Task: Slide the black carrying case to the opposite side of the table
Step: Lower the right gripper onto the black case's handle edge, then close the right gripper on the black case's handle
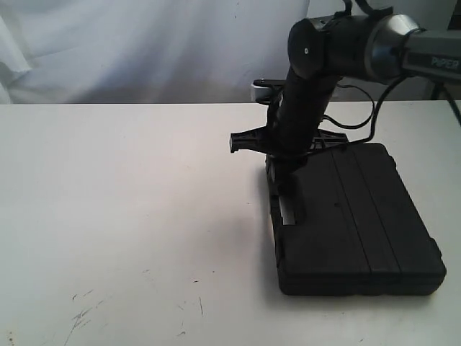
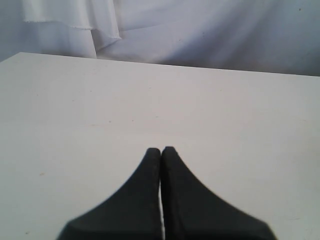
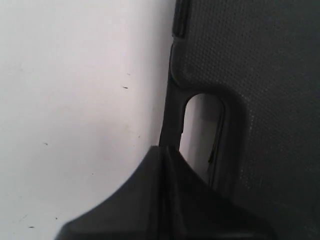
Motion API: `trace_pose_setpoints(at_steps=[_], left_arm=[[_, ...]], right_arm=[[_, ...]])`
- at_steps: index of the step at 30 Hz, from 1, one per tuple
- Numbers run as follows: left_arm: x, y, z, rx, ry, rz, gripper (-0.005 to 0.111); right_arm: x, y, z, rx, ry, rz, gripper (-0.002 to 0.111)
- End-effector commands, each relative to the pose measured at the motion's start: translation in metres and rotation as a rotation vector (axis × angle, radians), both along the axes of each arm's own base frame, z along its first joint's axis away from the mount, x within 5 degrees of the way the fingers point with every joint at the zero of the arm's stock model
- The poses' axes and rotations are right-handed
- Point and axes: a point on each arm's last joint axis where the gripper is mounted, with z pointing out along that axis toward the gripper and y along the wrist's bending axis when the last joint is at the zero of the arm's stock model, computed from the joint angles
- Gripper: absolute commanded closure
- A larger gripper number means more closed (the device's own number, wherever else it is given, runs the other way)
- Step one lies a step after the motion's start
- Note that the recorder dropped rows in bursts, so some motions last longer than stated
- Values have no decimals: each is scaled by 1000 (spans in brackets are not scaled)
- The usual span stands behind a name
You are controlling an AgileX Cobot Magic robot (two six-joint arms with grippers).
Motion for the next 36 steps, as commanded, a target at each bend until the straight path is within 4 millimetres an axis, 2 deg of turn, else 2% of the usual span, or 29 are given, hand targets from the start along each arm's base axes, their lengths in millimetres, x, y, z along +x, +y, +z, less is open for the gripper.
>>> trace_pose_setpoints(at_steps=[1,4,11,13,19,30,33,36], left_arm=[[0,0,-1,-2,-4,-6,107],[0,0,-1,-2,-4,-6,107],[0,0,-1,-2,-4,-6,107],[0,0,-1,-2,-4,-6,107],[0,0,-1,-2,-4,-6,107],[0,0,-1,-2,-4,-6,107],[0,0,-1,-2,-4,-6,107],[0,0,-1,-2,-4,-6,107]], right_arm=[[7,3,-1,-17,18,-74,108],[8,6,-4,-15,20,-107,101],[6,8,-10,-35,22,-95,69],[5,10,-12,-42,25,-94,66],[3,15,-15,-45,23,-124,65],[2,19,-37,-84,73,-132,65],[-1,22,-49,-106,99,-126,65],[-1,22,-52,-112,105,-124,69]])
